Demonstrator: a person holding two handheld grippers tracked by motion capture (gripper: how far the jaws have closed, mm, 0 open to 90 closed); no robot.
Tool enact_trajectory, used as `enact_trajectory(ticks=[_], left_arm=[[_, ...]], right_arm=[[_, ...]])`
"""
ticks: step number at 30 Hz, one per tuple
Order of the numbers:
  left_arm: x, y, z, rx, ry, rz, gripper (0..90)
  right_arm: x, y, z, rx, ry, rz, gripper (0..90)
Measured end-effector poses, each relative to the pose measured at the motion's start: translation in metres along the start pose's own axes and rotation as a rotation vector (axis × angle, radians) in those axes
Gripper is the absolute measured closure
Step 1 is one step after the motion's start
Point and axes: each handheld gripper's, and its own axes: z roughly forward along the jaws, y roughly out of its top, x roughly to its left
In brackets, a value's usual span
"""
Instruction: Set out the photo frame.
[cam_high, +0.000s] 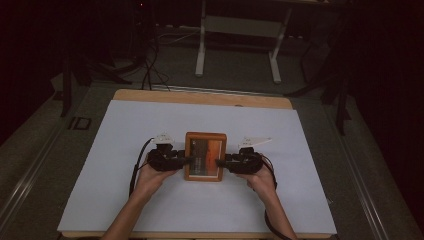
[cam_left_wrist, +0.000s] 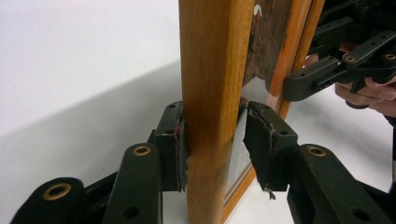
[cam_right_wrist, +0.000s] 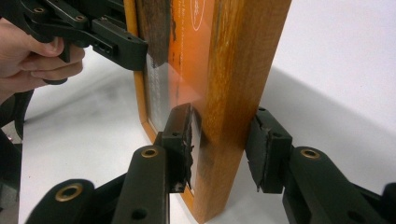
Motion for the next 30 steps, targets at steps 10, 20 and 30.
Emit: enact_trajectory(ticks=[10,20,30], left_arm=[[0.0067,-0.0019,0.0032,-0.017,-0.016,-0.022,59.3],[0.0048,-0.0001,0.0023,0.004,-0.013,-0.038,58.9],[0.0031,0.0000,0.0030,0.025,-0.018,-0.037,52.6]], right_arm=[[-0.0027,-0.0020,0.0024,-0.025,-0.001,0.008,62.9],[-0.0027,-0.0014,0.0015,-0.013,-0.001,-0.003,62.7],[-0.0018,0.0001,-0.0013,-0.022,-0.037,-0.008,55.4]])
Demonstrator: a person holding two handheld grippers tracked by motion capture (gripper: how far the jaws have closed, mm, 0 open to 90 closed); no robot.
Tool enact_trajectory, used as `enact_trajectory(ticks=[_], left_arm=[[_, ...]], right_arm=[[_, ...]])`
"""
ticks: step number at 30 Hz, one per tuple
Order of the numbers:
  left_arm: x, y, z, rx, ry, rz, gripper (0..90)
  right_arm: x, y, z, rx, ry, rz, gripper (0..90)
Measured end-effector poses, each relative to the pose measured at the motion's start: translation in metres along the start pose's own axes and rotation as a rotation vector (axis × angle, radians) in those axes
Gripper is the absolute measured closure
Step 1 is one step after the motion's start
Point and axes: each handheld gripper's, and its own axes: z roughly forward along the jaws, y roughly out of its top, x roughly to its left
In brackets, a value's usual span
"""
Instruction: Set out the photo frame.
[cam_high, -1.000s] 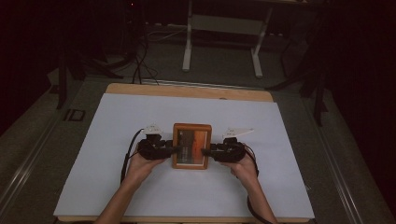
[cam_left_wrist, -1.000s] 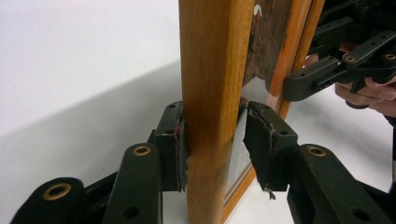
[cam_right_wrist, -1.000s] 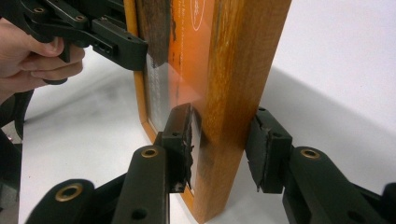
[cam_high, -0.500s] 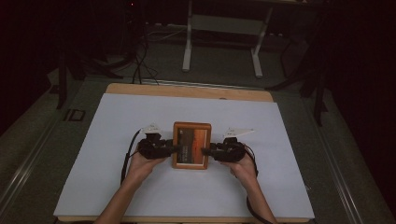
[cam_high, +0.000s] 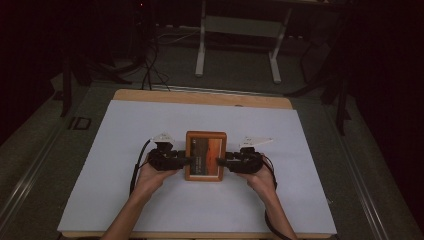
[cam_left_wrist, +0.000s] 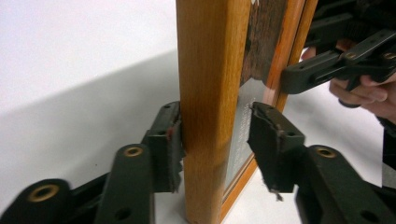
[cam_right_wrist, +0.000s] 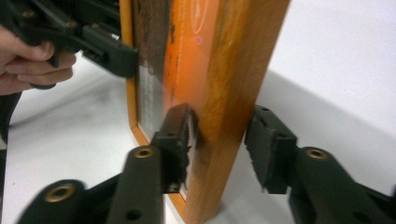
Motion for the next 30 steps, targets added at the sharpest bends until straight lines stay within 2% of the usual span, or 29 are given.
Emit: enact_trajectory(ticks=[7,12,15,19,23,26,30], left_arm=[[0.003,0.001,-0.003,-0.012,0.012,-0.009,46.6],[0.005,0.004,-0.015,-0.048,0.020,-0.012,45.3],[0.004,0.008,-0.025,-0.077,0.020,0.004,43.7],[0.003,0.013,-0.039,-0.110,0.055,0.023,42.7],[0.008,0.014,-0.050,-0.122,0.105,0.015,42.4],[0.015,0.013,-0.056,-0.130,0.128,-0.008,42.4],[0.019,0.012,-0.063,-0.130,0.163,-0.017,42.4]], right_arm=[[0.000,0.002,-0.008,-0.008,0.025,-0.008,49.6],[0.003,0.005,-0.017,-0.006,0.010,-0.034,47.8],[0.003,0.008,-0.026,-0.018,-0.003,-0.046,46.5],[0.001,0.009,-0.038,-0.030,-0.039,-0.051,45.1],[-0.006,0.005,-0.048,-0.022,-0.083,-0.049,43.7],[-0.010,0.002,-0.055,-0.018,-0.111,-0.042,43.3],[-0.017,-0.001,-0.064,0.002,-0.186,-0.027,43.3]])
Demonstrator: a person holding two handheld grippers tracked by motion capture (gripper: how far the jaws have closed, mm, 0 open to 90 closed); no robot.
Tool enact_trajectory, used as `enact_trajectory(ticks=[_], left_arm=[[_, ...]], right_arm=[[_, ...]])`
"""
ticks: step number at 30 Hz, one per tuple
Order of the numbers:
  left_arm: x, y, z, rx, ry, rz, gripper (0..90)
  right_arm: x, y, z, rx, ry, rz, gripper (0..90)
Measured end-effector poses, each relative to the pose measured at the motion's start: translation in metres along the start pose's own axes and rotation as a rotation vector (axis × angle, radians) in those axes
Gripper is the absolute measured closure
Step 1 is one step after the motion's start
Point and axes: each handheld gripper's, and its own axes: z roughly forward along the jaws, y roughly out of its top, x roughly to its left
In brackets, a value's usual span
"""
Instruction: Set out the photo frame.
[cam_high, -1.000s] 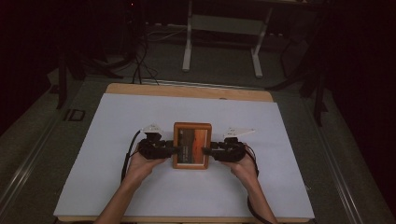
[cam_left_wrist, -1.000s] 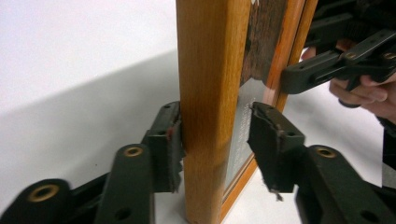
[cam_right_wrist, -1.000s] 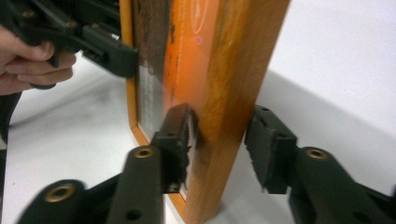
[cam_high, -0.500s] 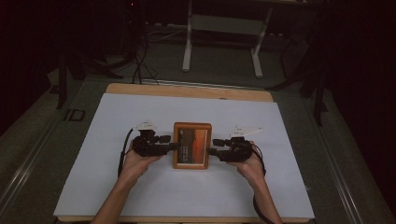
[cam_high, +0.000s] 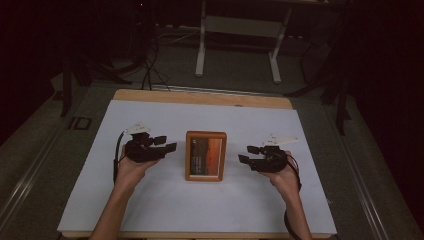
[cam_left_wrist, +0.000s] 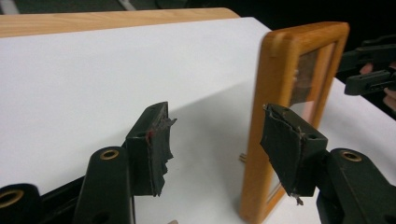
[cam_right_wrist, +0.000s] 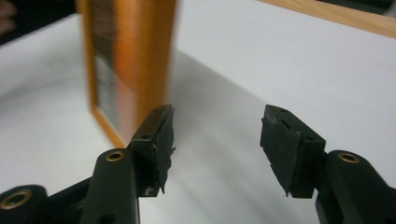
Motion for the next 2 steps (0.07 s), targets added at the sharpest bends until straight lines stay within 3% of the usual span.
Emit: enact_trajectory(ticks=[2], left_arm=[[0.0025,-0.0005,-0.0012,0.012,0.035,0.014,42.4]], right_arm=[[-0.0057,-0.0030,-0.0041,0.008,-0.032,0.014,43.0]])
